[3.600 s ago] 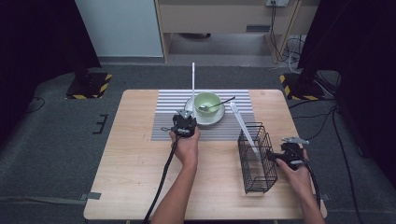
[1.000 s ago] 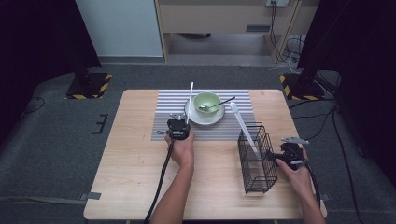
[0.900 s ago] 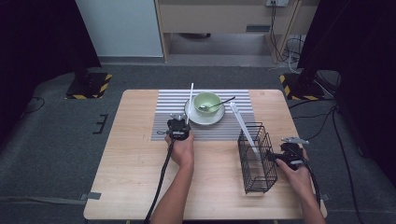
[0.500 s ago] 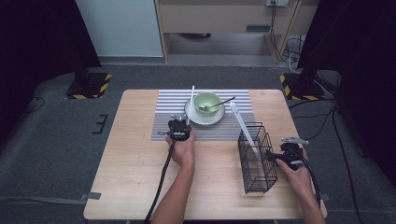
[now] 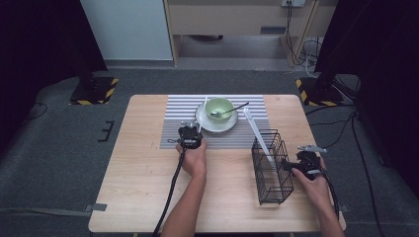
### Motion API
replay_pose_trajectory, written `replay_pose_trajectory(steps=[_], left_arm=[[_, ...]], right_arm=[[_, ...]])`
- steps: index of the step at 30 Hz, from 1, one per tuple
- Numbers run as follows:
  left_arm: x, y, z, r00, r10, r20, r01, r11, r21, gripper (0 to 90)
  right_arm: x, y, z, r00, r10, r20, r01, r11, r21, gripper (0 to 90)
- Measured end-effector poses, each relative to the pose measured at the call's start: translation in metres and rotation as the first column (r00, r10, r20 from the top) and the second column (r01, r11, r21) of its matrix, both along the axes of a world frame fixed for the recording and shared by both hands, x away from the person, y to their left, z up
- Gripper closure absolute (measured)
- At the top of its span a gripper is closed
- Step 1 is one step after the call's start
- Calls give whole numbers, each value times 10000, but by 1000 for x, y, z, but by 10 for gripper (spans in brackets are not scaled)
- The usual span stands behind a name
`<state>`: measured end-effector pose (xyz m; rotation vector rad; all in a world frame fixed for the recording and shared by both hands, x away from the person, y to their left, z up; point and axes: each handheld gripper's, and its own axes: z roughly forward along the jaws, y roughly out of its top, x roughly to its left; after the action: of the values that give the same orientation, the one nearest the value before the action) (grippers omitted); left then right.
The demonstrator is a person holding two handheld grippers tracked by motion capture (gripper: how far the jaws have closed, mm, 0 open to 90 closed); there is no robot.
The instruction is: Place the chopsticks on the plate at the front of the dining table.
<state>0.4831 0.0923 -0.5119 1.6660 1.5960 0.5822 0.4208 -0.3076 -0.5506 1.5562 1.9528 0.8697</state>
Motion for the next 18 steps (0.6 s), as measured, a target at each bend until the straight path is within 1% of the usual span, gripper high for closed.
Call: replay_pose_trajectory(steps=[18], left_arm=[[3,-6,-4,10000,14,8,-14,10000,-78,859]], right_arm=[[0,0,0,10000,24,-5,-24,10000,13,81]])
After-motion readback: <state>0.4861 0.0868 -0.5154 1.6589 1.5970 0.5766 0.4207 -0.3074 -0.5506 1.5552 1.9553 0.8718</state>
